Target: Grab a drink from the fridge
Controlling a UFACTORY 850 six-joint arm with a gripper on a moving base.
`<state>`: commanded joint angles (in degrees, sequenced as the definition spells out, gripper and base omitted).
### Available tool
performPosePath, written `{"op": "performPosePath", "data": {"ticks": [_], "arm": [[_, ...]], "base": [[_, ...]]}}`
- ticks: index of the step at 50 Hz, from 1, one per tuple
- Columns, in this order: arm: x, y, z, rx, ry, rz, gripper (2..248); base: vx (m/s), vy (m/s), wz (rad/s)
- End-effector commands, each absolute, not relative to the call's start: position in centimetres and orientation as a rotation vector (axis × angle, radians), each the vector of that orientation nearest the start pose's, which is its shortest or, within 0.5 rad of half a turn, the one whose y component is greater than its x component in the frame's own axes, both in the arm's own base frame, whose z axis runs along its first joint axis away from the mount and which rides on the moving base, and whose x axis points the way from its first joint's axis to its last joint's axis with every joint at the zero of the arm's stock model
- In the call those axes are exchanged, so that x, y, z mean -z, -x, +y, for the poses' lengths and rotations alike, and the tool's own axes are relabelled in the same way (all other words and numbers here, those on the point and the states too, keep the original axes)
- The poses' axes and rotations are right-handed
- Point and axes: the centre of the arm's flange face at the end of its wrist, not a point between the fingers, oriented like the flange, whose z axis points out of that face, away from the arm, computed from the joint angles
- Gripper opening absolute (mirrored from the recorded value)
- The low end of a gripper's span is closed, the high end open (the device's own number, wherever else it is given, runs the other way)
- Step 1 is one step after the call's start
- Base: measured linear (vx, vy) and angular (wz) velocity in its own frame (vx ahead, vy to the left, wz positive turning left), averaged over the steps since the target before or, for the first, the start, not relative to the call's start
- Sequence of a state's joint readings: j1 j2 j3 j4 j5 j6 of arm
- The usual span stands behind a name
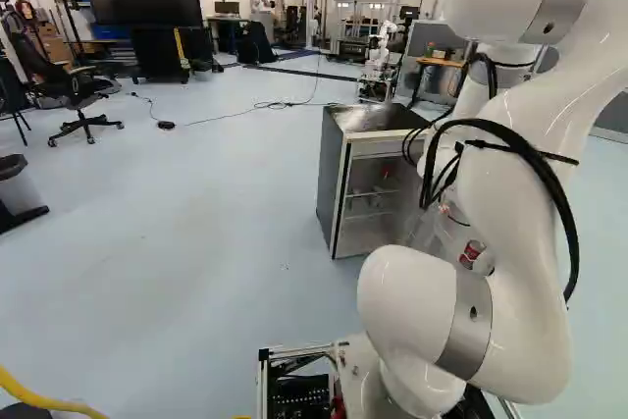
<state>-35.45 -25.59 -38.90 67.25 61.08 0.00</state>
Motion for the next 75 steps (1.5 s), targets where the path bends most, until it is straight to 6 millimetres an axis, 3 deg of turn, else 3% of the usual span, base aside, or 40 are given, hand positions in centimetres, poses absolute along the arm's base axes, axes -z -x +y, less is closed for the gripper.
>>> {"op": "performPosePath", "data": {"ticks": [12,22,35,75], "arm": [[-29.9,-33.1,-34.5,-1.056,-1.182,-1.776,247],[-29.9,-33.0,-34.6,-1.055,-1.178,-1.778,247],[-30.1,-31.7,-32.7,-1.062,-1.241,-1.742,247],[-31.3,-28.6,-25.2,-1.250,-1.695,-1.393,247]], "base": [[0.000,0.000,0.000],[0.000,0.000,0.000],[0.000,0.000,0.000],[0.000,0.000,0.000]]}}
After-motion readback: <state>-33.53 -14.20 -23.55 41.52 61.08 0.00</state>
